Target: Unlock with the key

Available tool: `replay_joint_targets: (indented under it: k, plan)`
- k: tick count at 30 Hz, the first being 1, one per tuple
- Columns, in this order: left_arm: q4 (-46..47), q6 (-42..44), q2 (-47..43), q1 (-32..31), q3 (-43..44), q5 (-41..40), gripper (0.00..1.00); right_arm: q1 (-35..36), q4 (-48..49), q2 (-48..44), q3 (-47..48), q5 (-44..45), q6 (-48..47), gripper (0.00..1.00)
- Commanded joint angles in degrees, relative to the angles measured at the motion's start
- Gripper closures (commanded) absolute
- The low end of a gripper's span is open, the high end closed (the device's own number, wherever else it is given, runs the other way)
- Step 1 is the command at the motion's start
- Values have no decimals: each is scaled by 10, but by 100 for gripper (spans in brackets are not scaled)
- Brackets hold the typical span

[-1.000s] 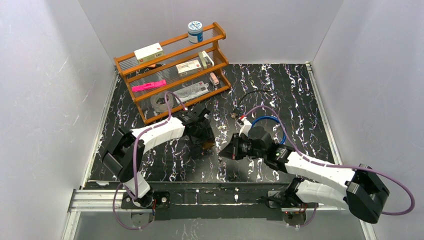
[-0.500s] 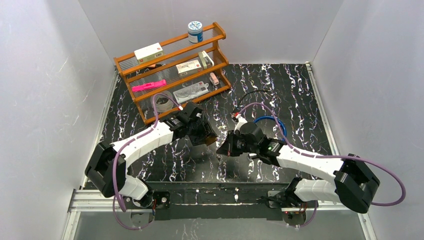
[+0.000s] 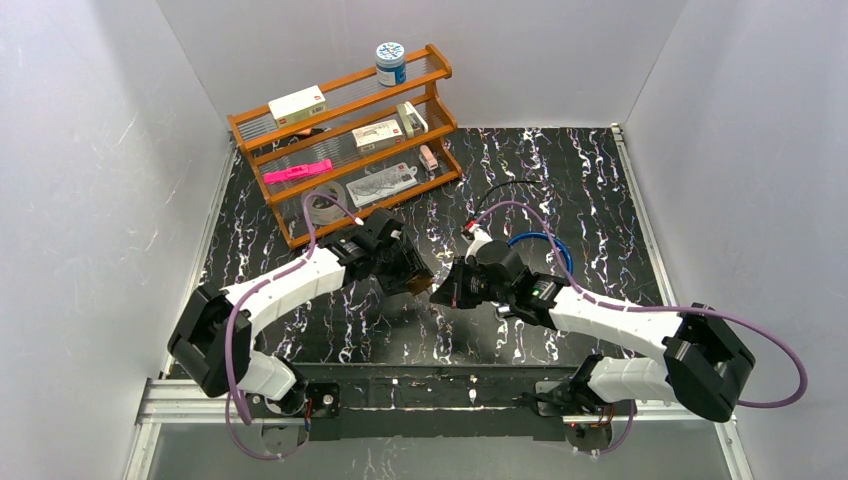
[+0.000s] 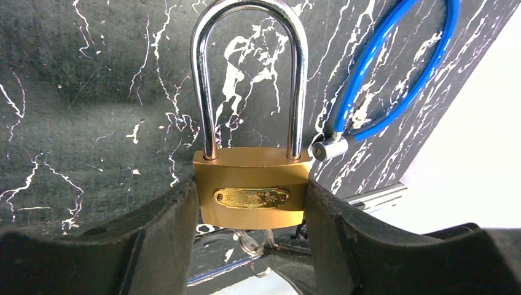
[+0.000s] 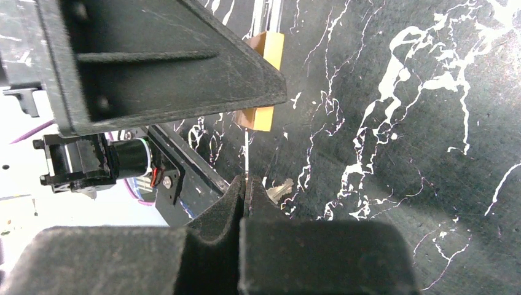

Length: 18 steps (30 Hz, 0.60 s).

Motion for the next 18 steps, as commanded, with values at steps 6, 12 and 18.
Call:
replay_joint_targets:
  k: [6, 12, 18]
  plan:
    - [48, -22, -39, 8, -11, 29, 90, -1, 36, -1, 13, 0, -9, 99]
    - [51, -23, -40, 9, -11, 38, 90, -1, 34, 2, 21, 14, -16, 99]
    - [54, -25, -47, 9, -15, 35, 90, 0, 25, 2, 23, 20, -14, 99]
